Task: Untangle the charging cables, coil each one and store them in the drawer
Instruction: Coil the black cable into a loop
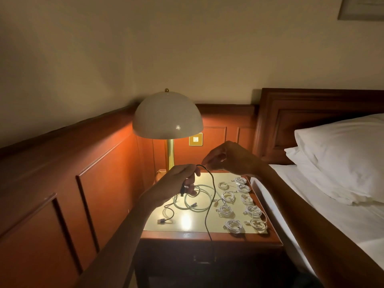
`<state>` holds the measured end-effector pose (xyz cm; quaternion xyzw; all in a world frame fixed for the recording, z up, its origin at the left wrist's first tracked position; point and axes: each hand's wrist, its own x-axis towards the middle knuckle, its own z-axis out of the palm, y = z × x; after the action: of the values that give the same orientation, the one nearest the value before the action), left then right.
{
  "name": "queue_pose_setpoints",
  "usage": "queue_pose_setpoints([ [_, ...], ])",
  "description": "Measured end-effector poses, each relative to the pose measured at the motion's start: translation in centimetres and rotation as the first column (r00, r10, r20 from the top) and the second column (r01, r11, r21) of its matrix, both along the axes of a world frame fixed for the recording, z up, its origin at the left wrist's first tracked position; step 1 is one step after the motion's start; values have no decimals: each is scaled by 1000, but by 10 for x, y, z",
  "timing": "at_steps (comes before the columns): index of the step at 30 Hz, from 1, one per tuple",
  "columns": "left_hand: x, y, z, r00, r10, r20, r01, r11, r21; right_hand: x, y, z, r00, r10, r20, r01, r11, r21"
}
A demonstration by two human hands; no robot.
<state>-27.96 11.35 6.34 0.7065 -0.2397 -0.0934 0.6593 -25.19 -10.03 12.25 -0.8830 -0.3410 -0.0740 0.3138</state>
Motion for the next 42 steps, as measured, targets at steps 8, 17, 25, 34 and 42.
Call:
queue_pose_setpoints([
  [8,-1,3,-6,1000,-14,-27,12,995,-97,11,11,-18,999,-3,-40,6,997,75],
  [17,-5,7,-1,993,-91,-81,86,994,-60,14,22,-13,969,-209,131,175,957,229],
  [25,13,1,2,988,-58,-141,-26,846,-533,-23,67,-90,845,197,-498,229,707,669],
  [34,41,20,-27,927,305,219,-299,952,-61,-33,45,-70,973,-229,-26,226,972,-68],
  [42,16,17,-30,909,-415,-27,407,902,-145,-22,21,2,998,35,55,-33,999,-31],
])
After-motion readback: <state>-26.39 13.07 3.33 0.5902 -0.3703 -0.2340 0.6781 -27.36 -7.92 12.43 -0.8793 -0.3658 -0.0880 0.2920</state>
